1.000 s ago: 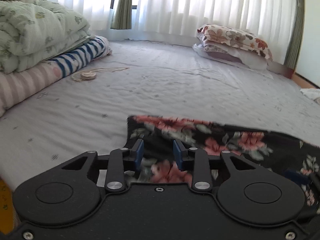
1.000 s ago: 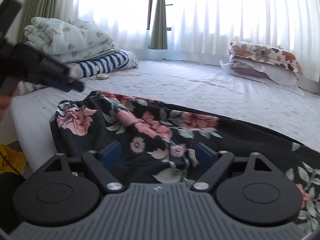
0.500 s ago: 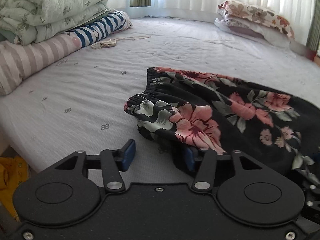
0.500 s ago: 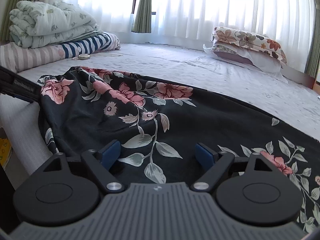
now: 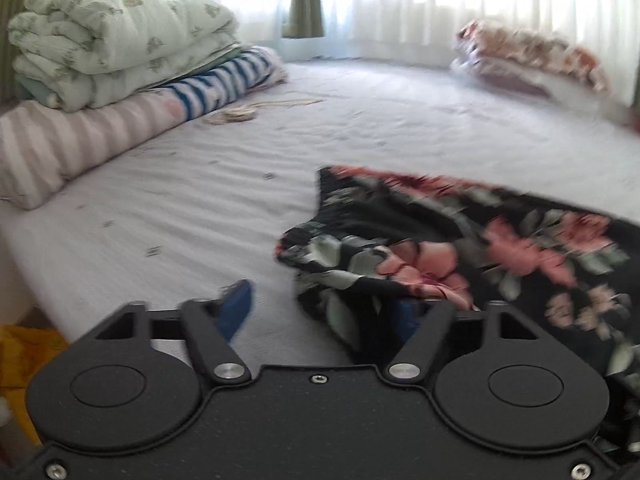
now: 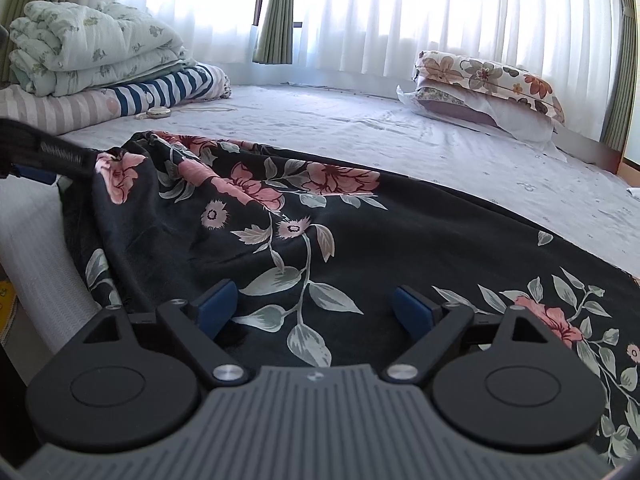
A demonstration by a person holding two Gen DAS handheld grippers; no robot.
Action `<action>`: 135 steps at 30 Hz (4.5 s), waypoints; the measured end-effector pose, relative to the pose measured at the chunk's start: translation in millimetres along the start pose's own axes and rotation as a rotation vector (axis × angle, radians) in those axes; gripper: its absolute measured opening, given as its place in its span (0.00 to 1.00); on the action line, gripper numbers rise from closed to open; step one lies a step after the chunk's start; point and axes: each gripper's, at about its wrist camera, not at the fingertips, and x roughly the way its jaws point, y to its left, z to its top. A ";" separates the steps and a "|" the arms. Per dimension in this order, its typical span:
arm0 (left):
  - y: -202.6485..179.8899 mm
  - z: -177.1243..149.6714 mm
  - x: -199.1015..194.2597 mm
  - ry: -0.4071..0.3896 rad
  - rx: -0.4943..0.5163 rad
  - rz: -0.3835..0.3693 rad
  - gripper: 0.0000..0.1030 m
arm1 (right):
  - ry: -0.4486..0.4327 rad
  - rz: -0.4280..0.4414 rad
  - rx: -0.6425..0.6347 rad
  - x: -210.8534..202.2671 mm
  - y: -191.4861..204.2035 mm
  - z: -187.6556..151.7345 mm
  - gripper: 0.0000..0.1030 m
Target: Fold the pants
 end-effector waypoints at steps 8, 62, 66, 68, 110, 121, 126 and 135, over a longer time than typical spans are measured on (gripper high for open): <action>35.1 -4.2 4.5 0.084 -0.281 -0.171 0.26 | -0.002 -0.002 -0.001 0.8 -0.3 -0.8 0.91; -49.8 -28.7 -14.5 0.015 0.013 0.046 0.27 | -0.086 -0.342 0.260 -91.3 -238.0 -94.0 0.93; -66.6 -29.5 -13.4 0.010 0.050 0.128 0.27 | -0.083 -0.456 0.362 -118.9 -302.7 -118.2 0.93; -73.6 -29.0 -13.4 0.012 0.059 0.160 0.27 | -0.081 -0.501 0.367 -129.2 -325.3 -125.1 0.93; -300.4 -6.8 -47.1 -0.124 0.277 -0.341 0.37 | 0.112 -0.637 0.534 -61.8 -503.6 -47.3 0.06; -288.7 -20.6 -38.5 -0.083 0.271 -0.317 0.43 | 0.076 -0.598 0.503 -84.2 -477.1 -56.2 0.62; -291.3 -26.2 -39.2 -0.057 0.273 -0.311 0.44 | -0.004 -0.462 0.398 -109.6 -414.2 -56.0 0.68; -299.4 -40.5 -41.5 -0.021 0.295 -0.293 0.46 | -0.075 -0.121 0.272 -99.1 -306.4 -66.9 0.76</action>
